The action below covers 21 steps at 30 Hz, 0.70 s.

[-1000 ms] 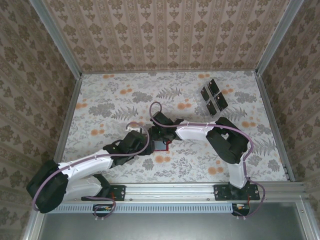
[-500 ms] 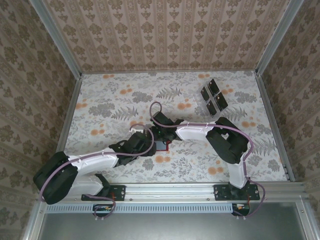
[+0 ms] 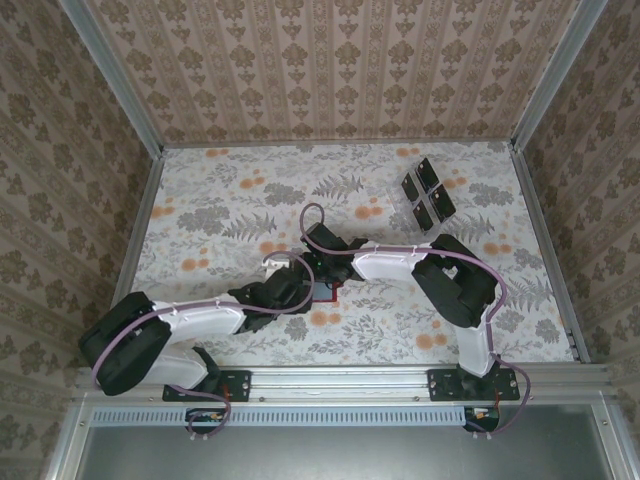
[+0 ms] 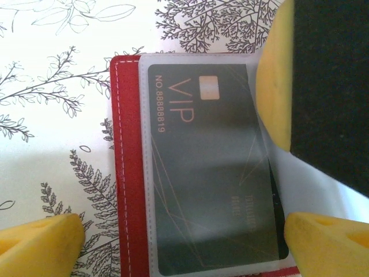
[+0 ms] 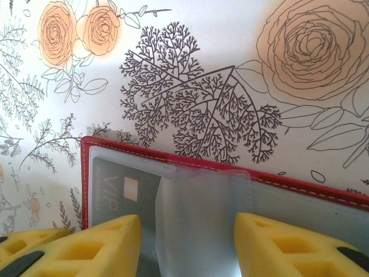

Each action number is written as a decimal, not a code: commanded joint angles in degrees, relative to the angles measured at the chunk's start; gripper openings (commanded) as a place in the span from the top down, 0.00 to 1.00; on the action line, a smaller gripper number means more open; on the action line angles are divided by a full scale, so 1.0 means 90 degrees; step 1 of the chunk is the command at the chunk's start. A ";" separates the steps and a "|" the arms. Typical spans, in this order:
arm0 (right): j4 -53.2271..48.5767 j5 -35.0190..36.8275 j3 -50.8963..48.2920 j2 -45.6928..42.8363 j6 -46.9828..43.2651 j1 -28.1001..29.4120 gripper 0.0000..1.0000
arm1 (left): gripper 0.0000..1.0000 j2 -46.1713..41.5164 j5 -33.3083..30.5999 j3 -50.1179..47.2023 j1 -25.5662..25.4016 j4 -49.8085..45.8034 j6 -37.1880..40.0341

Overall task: Put the credit cards into the card holder
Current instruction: Flip over the card slot on the card holder.

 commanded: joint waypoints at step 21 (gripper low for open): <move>-0.0025 0.0027 -0.0868 -0.0725 0.0187 -0.0171 0.50 | 0.00 0.0233 -0.0199 -0.0218 -0.0082 -0.0147 -0.0461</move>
